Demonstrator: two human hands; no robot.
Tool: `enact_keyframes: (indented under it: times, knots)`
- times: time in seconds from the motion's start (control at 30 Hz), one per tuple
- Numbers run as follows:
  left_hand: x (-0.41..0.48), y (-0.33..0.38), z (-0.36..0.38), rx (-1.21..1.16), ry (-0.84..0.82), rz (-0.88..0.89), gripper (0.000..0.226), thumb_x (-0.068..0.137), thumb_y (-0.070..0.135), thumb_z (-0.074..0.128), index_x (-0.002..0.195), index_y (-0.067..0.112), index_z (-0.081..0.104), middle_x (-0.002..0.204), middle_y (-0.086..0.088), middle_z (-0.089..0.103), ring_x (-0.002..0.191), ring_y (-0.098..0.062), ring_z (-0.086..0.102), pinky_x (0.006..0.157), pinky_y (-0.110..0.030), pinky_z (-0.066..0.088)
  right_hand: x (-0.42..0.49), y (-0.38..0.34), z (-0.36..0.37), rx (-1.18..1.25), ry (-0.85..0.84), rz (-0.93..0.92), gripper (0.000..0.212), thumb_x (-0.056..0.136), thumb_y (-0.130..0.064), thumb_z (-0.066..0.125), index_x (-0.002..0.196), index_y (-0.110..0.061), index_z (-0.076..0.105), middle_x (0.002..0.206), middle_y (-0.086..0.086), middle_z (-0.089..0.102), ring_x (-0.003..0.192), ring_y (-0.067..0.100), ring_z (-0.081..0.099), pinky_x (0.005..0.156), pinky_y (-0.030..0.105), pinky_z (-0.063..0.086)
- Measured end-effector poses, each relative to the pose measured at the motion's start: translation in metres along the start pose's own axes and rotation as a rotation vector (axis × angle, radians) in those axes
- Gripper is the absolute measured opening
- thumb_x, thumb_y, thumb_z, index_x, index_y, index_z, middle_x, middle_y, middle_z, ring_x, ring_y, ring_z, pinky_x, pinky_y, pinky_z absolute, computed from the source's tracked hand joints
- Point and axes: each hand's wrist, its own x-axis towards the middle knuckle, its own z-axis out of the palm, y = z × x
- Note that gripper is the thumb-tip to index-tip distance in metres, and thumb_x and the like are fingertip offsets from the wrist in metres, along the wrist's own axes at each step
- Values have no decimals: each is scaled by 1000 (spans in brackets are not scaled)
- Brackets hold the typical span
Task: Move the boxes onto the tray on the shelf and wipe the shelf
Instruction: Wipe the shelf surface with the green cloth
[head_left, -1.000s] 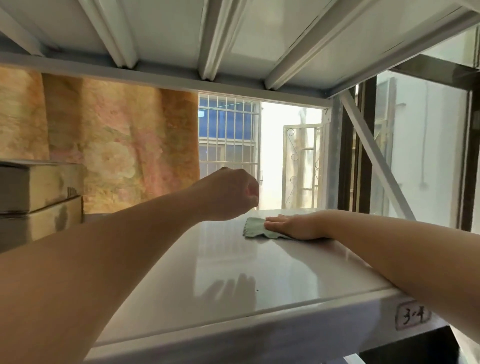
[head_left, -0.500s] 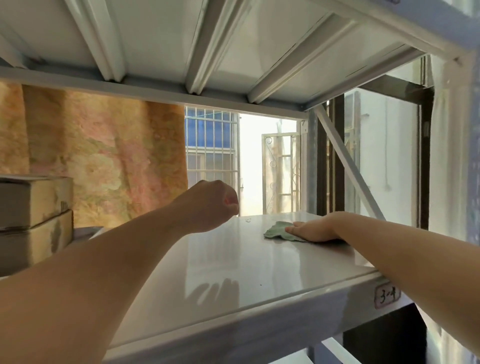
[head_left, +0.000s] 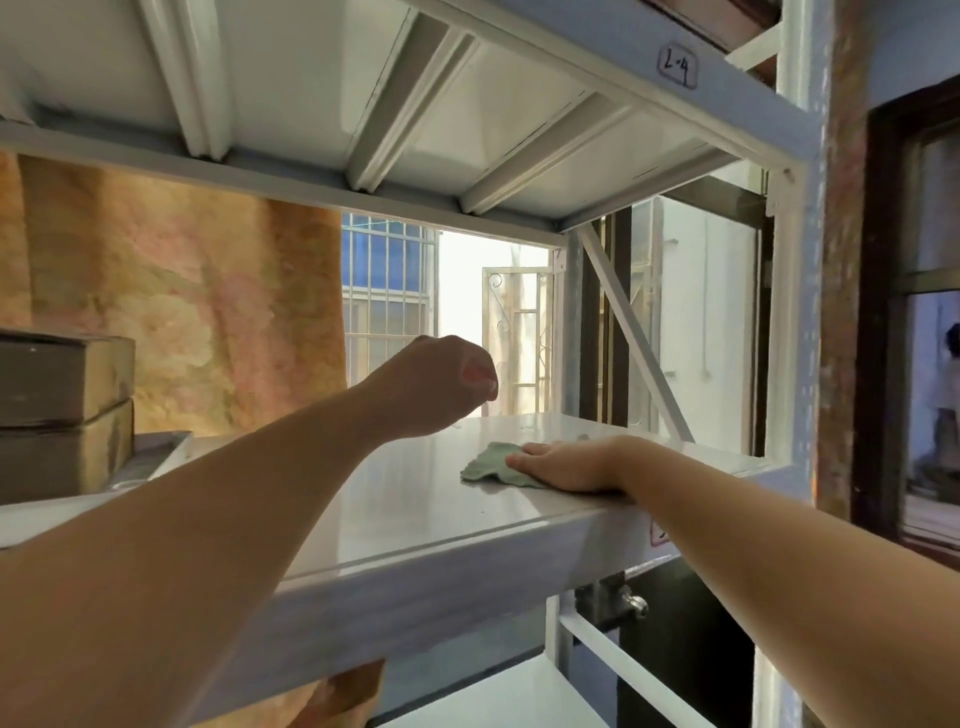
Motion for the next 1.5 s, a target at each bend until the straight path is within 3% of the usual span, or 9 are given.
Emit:
enact_keyframes:
  times: [0.23, 0.43, 0.57, 0.67, 0.77, 0.9, 1.03, 1.33, 1.5]
  knots:
    - [-7, 3, -13, -19, 18, 36, 20, 93, 17, 52, 92, 9, 71, 85, 7, 65, 79, -9, 60, 69, -10, 40, -37, -33, 14, -52, 31, -147, 67, 91, -69, 17, 151, -38, 11, 160, 9, 8, 147, 32, -1, 113, 56, -3]
    - [-8, 7, -16, -31, -93, -27, 60, 89, 54, 23, 79, 13, 66, 75, 8, 62, 68, 0, 55, 63, -10, 31, -65, -74, 21, -59, -2, -248, 68, 92, -67, 19, 152, -36, 10, 161, 7, 3, 147, 31, -5, 114, 54, -4]
    - [-3, 8, -17, 2, -125, -32, 44, 98, 36, 38, 88, 8, 70, 85, 1, 69, 69, -3, 56, 60, -11, 36, -66, -107, 34, -88, -11, -328, 71, 85, -76, 20, 148, -46, 10, 161, -1, -3, 147, 31, -12, 110, 60, -9]
    - [-4, 13, -13, -30, -165, -38, 51, 98, 41, 27, 82, 14, 67, 80, 6, 66, 70, -3, 57, 61, -8, 36, -64, -115, 38, -72, -18, -384, 72, 81, -79, 20, 146, -50, 11, 161, -7, -4, 146, 34, -12, 110, 61, -8]
    - [-5, 17, -9, -76, -174, -79, 59, 96, 45, 17, 83, 16, 66, 78, 9, 63, 70, -4, 56, 62, -12, 36, -63, -102, 34, -42, -10, -420, 73, 80, -81, 22, 146, -51, 13, 161, -7, -2, 147, 34, -8, 111, 61, -5]
    - [-2, 11, 1, 32, -182, -118, 33, 101, 16, 35, 96, 11, 67, 83, 6, 64, 72, -5, 56, 60, -7, 37, -56, -74, 23, -21, 8, -441, 71, 83, -78, 27, 147, -48, 18, 161, -8, -6, 147, 33, 1, 114, 57, 1]
    - [3, 3, 9, 88, -213, -215, 32, 95, 2, 38, 91, 21, 63, 79, 11, 63, 74, 1, 55, 60, -10, 36, -35, -43, 13, -24, 22, -448, 71, 84, -76, 27, 147, -44, 22, 161, 5, -10, 147, 33, 5, 115, 53, 6]
    - [46, 4, 10, 263, -159, -297, 29, 90, 8, 49, 81, 29, 66, 71, 22, 60, 66, 1, 58, 52, -2, 39, 44, 55, -27, -17, -74, -363, 60, 95, -62, 22, 148, -34, 28, 151, 7, 35, 133, 25, 39, 107, 43, 25]
    - [67, 6, 25, 320, -220, -260, 25, 90, 6, 51, 95, 17, 73, 70, 24, 54, 64, 4, 55, 52, -4, 38, 73, 70, -42, -90, -100, -265, 59, 97, -58, 21, 152, -37, 9, 158, 7, 19, 142, 26, 24, 113, 45, 17]
